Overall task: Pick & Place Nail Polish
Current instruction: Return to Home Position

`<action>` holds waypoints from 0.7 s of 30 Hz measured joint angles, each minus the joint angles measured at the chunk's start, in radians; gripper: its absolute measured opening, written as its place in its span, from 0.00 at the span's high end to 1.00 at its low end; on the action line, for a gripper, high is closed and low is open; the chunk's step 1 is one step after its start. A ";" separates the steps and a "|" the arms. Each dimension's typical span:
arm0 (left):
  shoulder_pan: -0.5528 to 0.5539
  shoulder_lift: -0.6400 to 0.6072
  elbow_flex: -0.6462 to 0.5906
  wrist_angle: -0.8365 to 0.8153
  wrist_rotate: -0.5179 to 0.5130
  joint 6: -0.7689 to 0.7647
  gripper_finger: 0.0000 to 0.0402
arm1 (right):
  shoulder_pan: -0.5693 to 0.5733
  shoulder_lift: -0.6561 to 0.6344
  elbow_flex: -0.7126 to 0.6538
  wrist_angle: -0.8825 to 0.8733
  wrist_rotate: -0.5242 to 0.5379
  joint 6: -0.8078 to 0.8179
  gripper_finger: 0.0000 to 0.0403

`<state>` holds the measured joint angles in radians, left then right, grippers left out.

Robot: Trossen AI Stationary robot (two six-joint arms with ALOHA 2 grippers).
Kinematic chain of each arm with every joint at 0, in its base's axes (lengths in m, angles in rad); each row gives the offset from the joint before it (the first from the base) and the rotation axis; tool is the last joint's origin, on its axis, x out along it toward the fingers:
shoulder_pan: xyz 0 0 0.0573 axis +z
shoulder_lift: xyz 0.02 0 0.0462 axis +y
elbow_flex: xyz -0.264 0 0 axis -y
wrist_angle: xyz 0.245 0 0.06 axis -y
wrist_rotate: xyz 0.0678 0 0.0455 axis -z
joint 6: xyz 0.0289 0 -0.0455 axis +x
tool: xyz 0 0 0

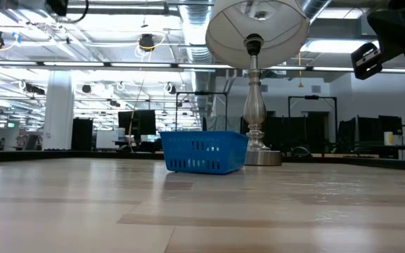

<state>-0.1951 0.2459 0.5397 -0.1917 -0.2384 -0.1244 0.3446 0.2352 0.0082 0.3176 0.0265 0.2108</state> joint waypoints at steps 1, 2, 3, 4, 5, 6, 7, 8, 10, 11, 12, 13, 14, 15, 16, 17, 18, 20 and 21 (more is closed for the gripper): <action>-0.005 -0.031 -0.031 0.003 0.000 -0.019 1.00 | 0.000 0.000 0.000 0.000 0.000 0.000 1.00; -0.009 -0.062 -0.061 0.005 0.000 -0.040 1.00 | 0.000 0.000 0.000 0.000 0.000 0.000 1.00; -0.012 -0.092 -0.092 0.005 0.000 -0.057 1.00 | 0.000 0.000 0.000 0.000 0.000 0.000 1.00; -0.014 -0.120 -0.124 0.005 0.000 -0.071 1.00 | 0.000 0.000 0.000 0.000 0.000 0.000 1.00; -0.015 -0.145 -0.151 0.005 0.001 -0.088 1.00 | 0.000 0.000 0.000 0.000 0.000 0.000 1.00; -0.015 -0.171 -0.177 0.005 0.000 -0.093 1.00 | 0.000 0.000 0.000 0.000 0.000 0.000 1.00; -0.015 -0.194 -0.201 0.007 0.000 -0.098 1.00 | 0.000 0.000 0.000 0.000 0.000 0.000 1.00; -0.015 -0.216 -0.221 0.011 0.000 -0.102 1.00 | 0.000 0.000 0.000 0.000 0.000 0.000 1.00; -0.015 -0.246 -0.259 0.014 0.005 -0.116 1.00 | 0.000 0.000 0.000 0.000 0.000 0.000 1.00; -0.015 -0.245 -0.272 0.022 0.010 -0.117 1.00 | 0.000 0.000 0.000 0.000 0.000 0.000 1.00; -0.015 -0.245 -0.285 0.015 0.020 -0.118 1.00 | 0.000 0.000 0.000 0.000 0.000 0.000 1.00; -0.015 -0.244 -0.298 0.020 0.037 -0.119 1.00 | 0.000 0.000 0.000 0.000 0.000 0.000 1.00; -0.015 -0.240 -0.313 0.034 0.048 -0.120 1.00 | 0.000 0.000 0.000 0.000 0.000 0.000 1.00; -0.016 -0.239 -0.329 0.035 0.050 -0.120 1.00 | 0.000 0.000 0.000 -0.001 0.000 0.000 1.00; -0.016 -0.240 -0.346 0.035 0.057 -0.125 1.00 | 0.000 0.000 0.000 0.000 0.000 0.000 1.00; -0.016 -0.243 -0.364 0.035 0.064 -0.127 1.00 | 0.000 0.000 0.000 0.001 0.000 0.000 1.00; -0.016 -0.245 -0.379 0.039 0.072 -0.128 1.00 | 0.000 0.000 0.000 0.000 0.000 0.000 1.00; -0.016 -0.246 -0.410 0.053 0.086 -0.145 1.00 | 0.000 0.000 0.000 0.000 0.000 0.000 1.00; -0.015 -0.246 -0.428 0.059 0.098 -0.149 1.00 | 0.000 0.000 0.000 0.000 0.000 0.000 1.00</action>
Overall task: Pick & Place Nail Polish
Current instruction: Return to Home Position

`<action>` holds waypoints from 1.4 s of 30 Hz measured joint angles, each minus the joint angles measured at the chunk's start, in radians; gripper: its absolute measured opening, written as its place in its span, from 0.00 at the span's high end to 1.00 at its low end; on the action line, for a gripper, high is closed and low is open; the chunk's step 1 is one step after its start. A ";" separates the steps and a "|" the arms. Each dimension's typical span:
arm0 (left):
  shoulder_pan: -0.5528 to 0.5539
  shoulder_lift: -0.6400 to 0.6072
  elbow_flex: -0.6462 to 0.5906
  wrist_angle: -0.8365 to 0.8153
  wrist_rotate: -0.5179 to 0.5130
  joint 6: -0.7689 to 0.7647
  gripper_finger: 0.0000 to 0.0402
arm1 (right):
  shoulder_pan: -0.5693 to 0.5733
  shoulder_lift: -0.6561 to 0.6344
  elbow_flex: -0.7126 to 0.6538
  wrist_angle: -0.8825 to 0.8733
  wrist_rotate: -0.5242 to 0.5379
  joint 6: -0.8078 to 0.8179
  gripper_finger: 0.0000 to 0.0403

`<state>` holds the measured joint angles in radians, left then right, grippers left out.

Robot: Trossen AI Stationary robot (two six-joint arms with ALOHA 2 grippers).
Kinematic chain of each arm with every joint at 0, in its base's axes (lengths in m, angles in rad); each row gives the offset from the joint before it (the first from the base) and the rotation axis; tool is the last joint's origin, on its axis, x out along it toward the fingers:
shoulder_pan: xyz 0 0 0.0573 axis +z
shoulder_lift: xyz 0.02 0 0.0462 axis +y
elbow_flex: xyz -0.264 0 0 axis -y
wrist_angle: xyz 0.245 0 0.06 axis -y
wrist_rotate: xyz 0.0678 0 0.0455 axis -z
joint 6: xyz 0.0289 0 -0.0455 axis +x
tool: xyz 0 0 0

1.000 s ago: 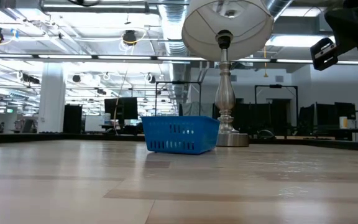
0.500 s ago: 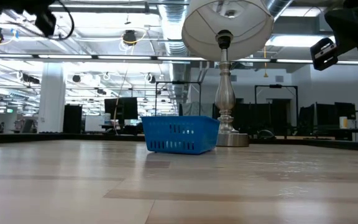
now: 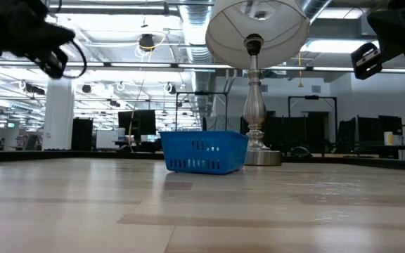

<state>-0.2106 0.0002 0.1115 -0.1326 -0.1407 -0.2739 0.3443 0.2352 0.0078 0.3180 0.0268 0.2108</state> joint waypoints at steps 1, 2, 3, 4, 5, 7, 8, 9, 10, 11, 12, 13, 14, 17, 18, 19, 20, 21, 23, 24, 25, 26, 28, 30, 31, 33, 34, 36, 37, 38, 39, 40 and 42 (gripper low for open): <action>0.000 0.000 -0.019 0.009 0.020 -0.004 1.00 | 0.000 0.000 0.000 0.000 0.000 0.000 1.00; 0.000 0.000 -0.037 0.021 0.041 -0.014 1.00 | 0.000 0.000 0.000 0.000 0.000 0.000 1.00; 0.000 0.000 -0.053 0.033 0.063 -0.021 1.00 | 0.000 0.000 0.000 0.000 0.000 0.000 1.00; 0.000 0.000 -0.066 0.050 0.087 -0.026 1.00 | 0.000 0.000 0.000 0.000 0.000 0.000 1.00; 0.000 0.004 -0.075 0.074 0.118 -0.024 1.00 | 0.000 0.000 0.000 0.000 0.000 0.000 1.00; -0.001 0.012 -0.089 0.112 0.148 -0.011 1.00 | 0.000 0.000 0.000 0.000 0.000 0.000 1.00; -0.001 0.015 -0.092 0.120 0.149 0.004 1.00 | 0.000 0.000 0.000 0.000 0.000 0.000 1.00; -0.001 0.016 -0.093 0.122 0.149 0.014 1.00 | 0.000 0.000 0.000 0.000 0.000 0.000 1.00; -0.001 0.020 -0.093 0.123 0.149 0.026 1.00 | 0.000 0.000 0.000 0.000 0.000 0.000 1.00; -0.001 0.025 -0.093 0.122 0.149 0.032 1.00 | 0.000 0.000 0.000 0.000 0.000 0.000 1.00; -0.001 0.029 -0.093 0.122 0.148 0.034 1.00 | 0.000 0.000 0.000 0.000 0.000 0.000 1.00; -0.001 0.034 -0.093 0.123 0.148 0.033 1.00 | 0.000 0.000 0.000 0.000 0.000 0.000 1.00; -0.001 0.041 -0.093 0.124 0.148 0.031 1.00 | 0.000 0.000 0.000 0.000 0.000 0.000 1.00; -0.001 0.059 -0.095 0.128 0.147 0.031 1.00 | 0.000 0.000 0.000 0.000 0.000 0.000 1.00; -0.001 0.066 -0.095 0.129 0.147 0.031 1.00 | 0.000 0.000 0.000 0.000 0.000 0.000 1.00; -0.001 0.073 -0.095 0.129 0.147 0.031 1.00 | 0.000 0.000 0.000 0.000 0.000 0.000 1.00; -0.001 0.078 -0.095 0.130 0.147 0.031 1.00 | 0.000 0.000 0.000 0.000 0.000 0.000 1.00; -0.001 0.082 -0.095 0.131 0.147 0.031 1.00 | 0.000 0.000 0.000 0.000 0.000 0.000 1.00; -0.001 0.095 -0.095 0.132 0.147 0.031 1.00 | 0.000 0.000 0.000 0.000 0.000 0.000 1.00; -0.001 0.099 -0.095 0.132 0.147 0.031 1.00 | 0.000 0.000 0.000 0.000 0.000 0.000 1.00; -0.001 0.104 -0.095 0.133 0.147 0.031 1.00 | 0.000 0.000 0.000 0.000 0.000 0.000 1.00; -0.001 0.111 -0.095 0.136 0.147 0.031 1.00 | 0.000 0.000 0.000 0.000 0.000 0.000 1.00; -0.001 0.121 -0.095 0.136 0.147 0.030 1.00 | 0.000 0.000 0.000 0.000 0.000 0.000 1.00; -0.001 0.131 -0.095 0.140 0.146 0.030 1.00 | 0.000 0.000 0.000 0.000 0.000 0.000 1.00; -0.001 0.135 -0.095 0.140 0.146 0.030 1.00 | 0.000 0.000 0.000 0.000 0.000 0.000 1.00; -0.001 0.144 -0.095 0.141 0.146 0.030 1.00 | 0.000 0.000 0.000 0.000 0.000 0.000 1.00; -0.001 0.147 -0.095 0.141 0.146 0.030 1.00 | 0.000 0.000 0.000 0.000 0.000 0.000 1.00; -0.001 0.152 -0.095 0.142 0.146 0.030 1.00 | 0.000 0.000 0.000 0.000 0.000 0.000 1.00; -0.001 0.153 -0.095 0.143 0.146 0.030 1.00 | 0.000 0.000 0.000 0.000 0.000 0.000 1.00; -0.001 0.153 -0.095 0.142 0.145 0.030 1.00 | 0.000 0.000 0.000 0.000 0.000 0.000 1.00; -0.001 0.153 -0.095 0.143 0.145 0.030 1.00 | 0.000 0.000 0.000 0.000 0.000 0.000 1.00; -0.001 0.153 -0.095 0.144 0.145 0.030 1.00 | 0.000 0.000 0.000 0.000 0.000 0.000 1.00; -0.001 0.141 -0.095 0.143 0.145 0.030 1.00 | 0.000 0.000 0.000 0.000 0.000 0.000 1.00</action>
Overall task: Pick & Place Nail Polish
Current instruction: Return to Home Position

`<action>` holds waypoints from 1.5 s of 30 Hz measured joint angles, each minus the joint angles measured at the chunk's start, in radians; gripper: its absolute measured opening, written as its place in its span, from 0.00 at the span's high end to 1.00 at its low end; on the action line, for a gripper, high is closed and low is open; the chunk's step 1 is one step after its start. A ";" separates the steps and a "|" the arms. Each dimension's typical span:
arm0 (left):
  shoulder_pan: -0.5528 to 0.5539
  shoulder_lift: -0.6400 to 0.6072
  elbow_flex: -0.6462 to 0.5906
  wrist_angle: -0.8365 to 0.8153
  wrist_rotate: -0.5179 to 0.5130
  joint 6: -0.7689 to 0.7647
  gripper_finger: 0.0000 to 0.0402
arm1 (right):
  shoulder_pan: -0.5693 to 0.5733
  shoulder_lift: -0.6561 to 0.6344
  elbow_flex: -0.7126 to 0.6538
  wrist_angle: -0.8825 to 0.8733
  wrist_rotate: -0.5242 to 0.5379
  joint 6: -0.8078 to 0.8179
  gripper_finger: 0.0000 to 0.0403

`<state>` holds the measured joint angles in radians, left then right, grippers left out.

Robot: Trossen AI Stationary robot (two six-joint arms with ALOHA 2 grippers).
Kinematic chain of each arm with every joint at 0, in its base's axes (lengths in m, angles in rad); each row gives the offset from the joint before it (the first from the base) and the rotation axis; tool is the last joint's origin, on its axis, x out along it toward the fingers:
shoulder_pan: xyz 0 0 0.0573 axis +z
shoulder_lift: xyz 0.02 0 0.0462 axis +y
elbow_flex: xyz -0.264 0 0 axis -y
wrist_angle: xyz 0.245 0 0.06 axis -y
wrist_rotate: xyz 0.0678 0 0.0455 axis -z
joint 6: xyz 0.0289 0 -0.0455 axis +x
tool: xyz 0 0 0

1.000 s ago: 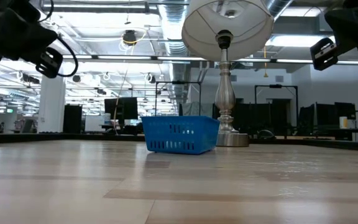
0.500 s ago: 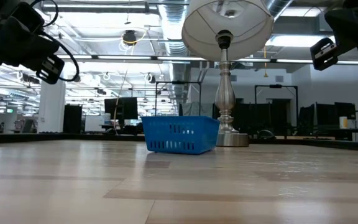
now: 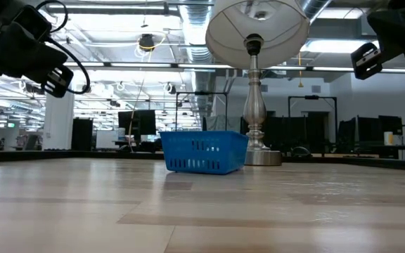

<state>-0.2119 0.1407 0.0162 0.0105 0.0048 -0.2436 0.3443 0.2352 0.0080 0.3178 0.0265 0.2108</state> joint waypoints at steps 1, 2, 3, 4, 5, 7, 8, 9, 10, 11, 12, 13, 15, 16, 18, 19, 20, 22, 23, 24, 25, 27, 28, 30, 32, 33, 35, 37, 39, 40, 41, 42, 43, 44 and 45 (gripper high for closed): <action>0.000 -0.014 0.000 0.000 0.000 0.000 1.00 | 0.000 0.000 0.000 0.000 0.000 0.000 1.00; 0.000 -0.028 0.000 0.004 0.000 0.000 1.00 | 0.000 0.000 0.000 0.000 0.000 0.000 1.00; 0.000 -0.036 0.000 0.014 0.000 0.000 1.00 | 0.000 0.000 0.000 0.000 0.000 0.000 1.00; 0.000 -0.040 0.001 0.022 0.000 0.000 1.00 | 0.000 0.000 0.000 0.000 0.000 0.000 1.00; 0.000 -0.043 0.001 0.018 0.000 0.000 1.00 | 0.000 0.000 0.000 0.000 0.000 0.000 1.00; 0.000 -0.042 0.001 0.017 0.000 0.000 1.00 | 0.000 0.000 0.000 0.000 0.000 0.000 1.00; 0.000 -0.042 0.001 0.018 0.000 0.000 1.00 | 0.000 0.000 0.000 0.000 0.000 0.000 1.00; 0.000 -0.042 0.001 0.019 0.000 0.000 1.00 | 0.000 0.000 0.000 0.000 0.000 0.000 1.00; 0.000 -0.042 0.001 0.018 0.000 0.000 1.00 | 0.000 0.000 0.000 0.000 0.000 0.000 1.00; 0.000 -0.042 0.001 0.019 0.000 0.000 1.00 | 0.000 0.000 0.000 0.000 0.000 0.000 1.00; 0.000 -0.042 0.001 0.020 0.000 0.000 1.00 | 0.000 0.000 0.000 0.000 0.000 0.000 1.00; 0.000 -0.043 0.001 0.021 0.000 0.000 1.00 | 0.000 0.000 0.000 0.000 0.000 0.000 1.00; 0.000 -0.042 0.001 0.021 0.000 0.000 1.00 | 0.000 0.000 0.000 0.000 0.000 0.000 1.00; 0.000 -0.042 0.001 0.021 0.000 0.000 1.00 | 0.000 0.000 0.000 0.000 0.000 0.000 1.00; 0.000 -0.042 0.001 0.022 0.000 0.000 1.00 | 0.000 0.000 0.000 0.000 0.000 0.000 1.00; 0.000 -0.042 0.001 0.022 0.000 0.000 1.00 | 0.000 0.000 0.000 0.000 0.000 0.000 1.00; 0.000 -0.042 0.001 0.023 0.000 0.000 1.00 | 0.000 0.000 0.000 0.000 0.000 0.000 1.00; 0.000 -0.042 0.001 0.025 0.000 0.000 1.00 | 0.000 0.000 0.000 0.000 0.000 0.000 1.00; 0.000 -0.042 0.001 0.027 0.000 0.000 1.00 | 0.000 0.000 0.000 0.000 0.000 0.000 1.00; 0.000 -0.042 0.001 0.029 0.000 0.000 1.00 | 0.000 0.000 0.000 0.000 0.000 0.000 1.00; 0.000 -0.042 0.001 0.030 0.000 0.000 1.00 | 0.000 0.000 0.000 0.000 0.000 0.000 1.00; 0.000 -0.042 0.001 0.031 0.000 0.000 1.00 | 0.000 0.000 0.000 0.000 0.000 0.000 1.00; 0.000 -0.042 0.001 0.032 0.000 0.000 1.00 | 0.000 0.000 0.000 0.000 0.000 0.000 1.00; 0.000 -0.042 0.001 0.035 0.000 0.000 1.00 | 0.000 0.000 0.000 0.000 0.000 0.000 1.00; 0.000 -0.042 0.001 0.037 0.000 0.000 1.00 | 0.000 0.000 0.000 0.000 0.000 0.000 1.00; 0.000 -0.042 0.001 0.037 0.000 0.000 1.00 | 0.000 0.000 0.000 0.000 0.000 0.000 1.00; 0.000 -0.042 0.001 0.037 0.000 0.000 1.00 | 0.000 0.000 0.000 0.000 0.000 0.000 1.00; 0.000 -0.042 0.001 0.038 0.000 0.000 1.00 | 0.000 0.000 0.000 0.000 0.000 0.000 1.00; 0.000 -0.042 0.001 0.040 0.000 0.000 1.00 | 0.000 0.000 0.000 0.000 0.000 0.000 1.00; 0.000 -0.042 0.001 0.042 0.000 0.000 1.00 | 0.000 0.000 0.000 0.000 0.000 0.000 1.00; 0.000 -0.042 0.001 0.043 0.000 0.000 1.00 | 0.000 0.000 0.000 0.000 0.000 0.000 1.00; 0.000 -0.042 0.001 0.043 0.000 0.000 1.00 | 0.000 0.000 0.000 0.000 0.000 0.000 1.00; 0.000 -0.042 0.001 0.043 0.000 0.000 1.00 | 0.000 0.000 0.000 0.000 0.000 0.000 1.00; 0.000 -0.042 0.001 0.043 0.000 0.000 1.00 | 0.000 0.000 0.000 0.000 0.000 0.000 1.00; 0.000 -0.042 0.001 0.043 0.000 0.000 1.00 | 0.000 0.000 0.000 0.000 0.000 0.000 1.00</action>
